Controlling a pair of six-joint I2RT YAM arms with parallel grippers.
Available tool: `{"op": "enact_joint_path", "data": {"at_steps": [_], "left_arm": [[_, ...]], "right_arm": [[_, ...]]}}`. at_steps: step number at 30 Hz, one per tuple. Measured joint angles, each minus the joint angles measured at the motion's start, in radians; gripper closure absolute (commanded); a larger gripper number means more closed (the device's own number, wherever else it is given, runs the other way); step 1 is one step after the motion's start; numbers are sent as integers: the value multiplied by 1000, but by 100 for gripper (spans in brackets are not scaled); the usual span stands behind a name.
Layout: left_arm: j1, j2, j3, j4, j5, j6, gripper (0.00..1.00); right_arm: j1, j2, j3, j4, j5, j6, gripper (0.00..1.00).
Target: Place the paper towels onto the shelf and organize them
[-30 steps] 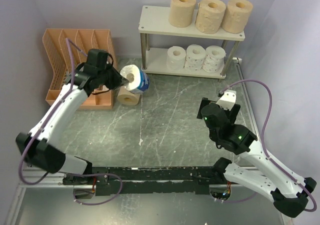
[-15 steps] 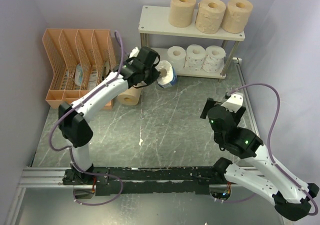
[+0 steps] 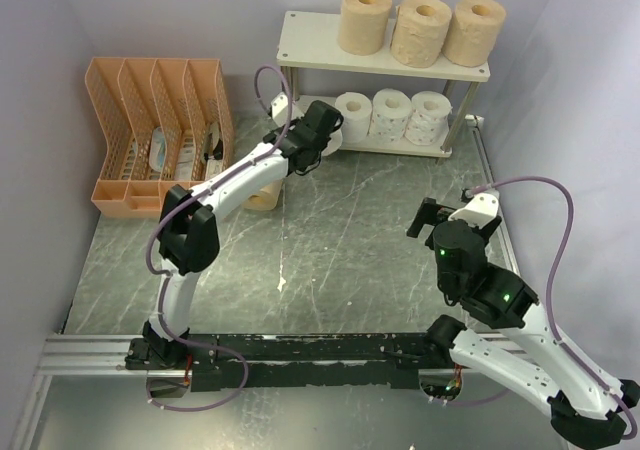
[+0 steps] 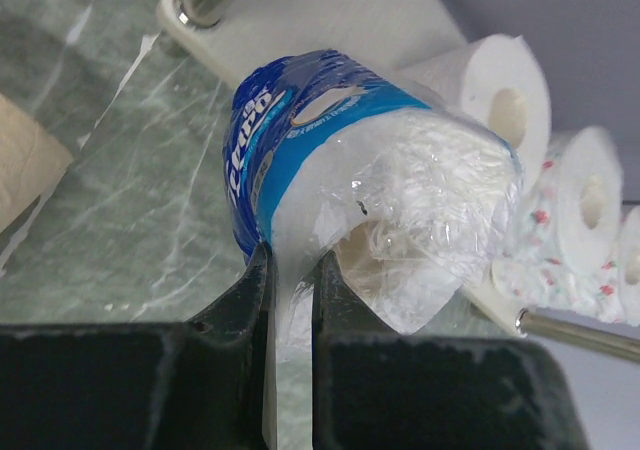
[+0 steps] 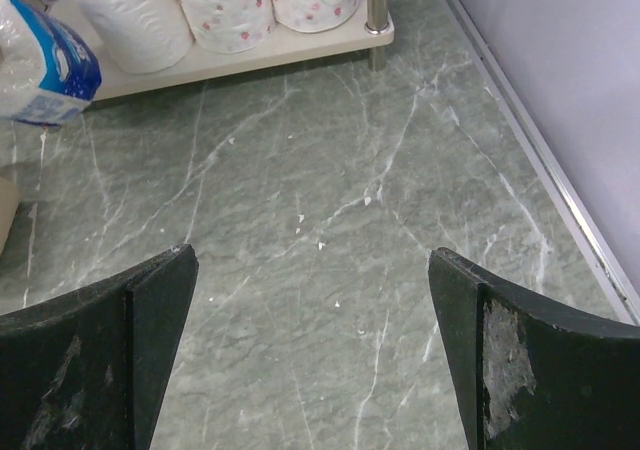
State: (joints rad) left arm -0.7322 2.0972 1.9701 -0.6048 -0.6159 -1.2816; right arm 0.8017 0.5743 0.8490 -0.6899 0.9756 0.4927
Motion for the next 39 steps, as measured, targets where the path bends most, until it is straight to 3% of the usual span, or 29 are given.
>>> {"op": "enact_joint_path", "data": {"at_steps": [18,39], "left_arm": [[-6,128,83,255,-196,209,93],[53,177,116,196,-42,163,93]], "right_arm": [[0,-13,-10,34,-6,-38,0],[1,-10,-10,34,-18,-38,0]]}}
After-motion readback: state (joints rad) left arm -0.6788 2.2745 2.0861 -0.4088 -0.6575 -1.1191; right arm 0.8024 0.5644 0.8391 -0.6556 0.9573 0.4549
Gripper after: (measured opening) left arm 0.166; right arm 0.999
